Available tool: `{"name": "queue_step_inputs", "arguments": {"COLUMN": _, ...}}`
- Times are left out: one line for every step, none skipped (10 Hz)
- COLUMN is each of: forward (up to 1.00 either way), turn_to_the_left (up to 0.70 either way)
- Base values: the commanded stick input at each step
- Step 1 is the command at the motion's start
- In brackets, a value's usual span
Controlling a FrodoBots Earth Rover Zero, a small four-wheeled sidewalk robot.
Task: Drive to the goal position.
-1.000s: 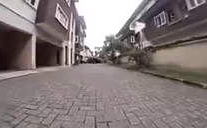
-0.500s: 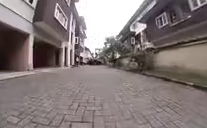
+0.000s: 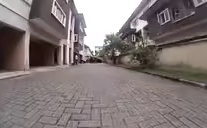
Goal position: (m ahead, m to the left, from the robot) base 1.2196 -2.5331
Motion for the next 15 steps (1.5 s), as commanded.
{"name": "queue_step_inputs", "arguments": {"forward": 0.7, "turn_to_the_left": 0.0}}
{"name": "queue_step_inputs", "arguments": {"forward": 0.7, "turn_to_the_left": 0.0}}
{"name": "queue_step_inputs", "arguments": {"forward": 0.7, "turn_to_the_left": 0.0}}
{"name": "queue_step_inputs", "arguments": {"forward": 0.7, "turn_to_the_left": 0.0}}
{"name": "queue_step_inputs", "arguments": {"forward": 0.7, "turn_to_the_left": 0.0}}
{"name": "queue_step_inputs", "arguments": {"forward": 0.7, "turn_to_the_left": 0.0}}
{"name": "queue_step_inputs", "arguments": {"forward": 0.7, "turn_to_the_left": 0.0}}
{"name": "queue_step_inputs", "arguments": {"forward": 0.7, "turn_to_the_left": 0.0}}
{"name": "queue_step_inputs", "arguments": {"forward": 0.7, "turn_to_the_left": 0.0}}
{"name": "queue_step_inputs", "arguments": {"forward": 0.7, "turn_to_the_left": 0.0}}
{"name": "queue_step_inputs", "arguments": {"forward": 0.7, "turn_to_the_left": 0.0}}
{"name": "queue_step_inputs", "arguments": {"forward": 0.7, "turn_to_the_left": 0.0}}
{"name": "queue_step_inputs", "arguments": {"forward": 0.7, "turn_to_the_left": 0.0}}
{"name": "queue_step_inputs", "arguments": {"forward": 0.7, "turn_to_the_left": 0.0}}
{"name": "queue_step_inputs", "arguments": {"forward": 0.7, "turn_to_the_left": 0.0}}
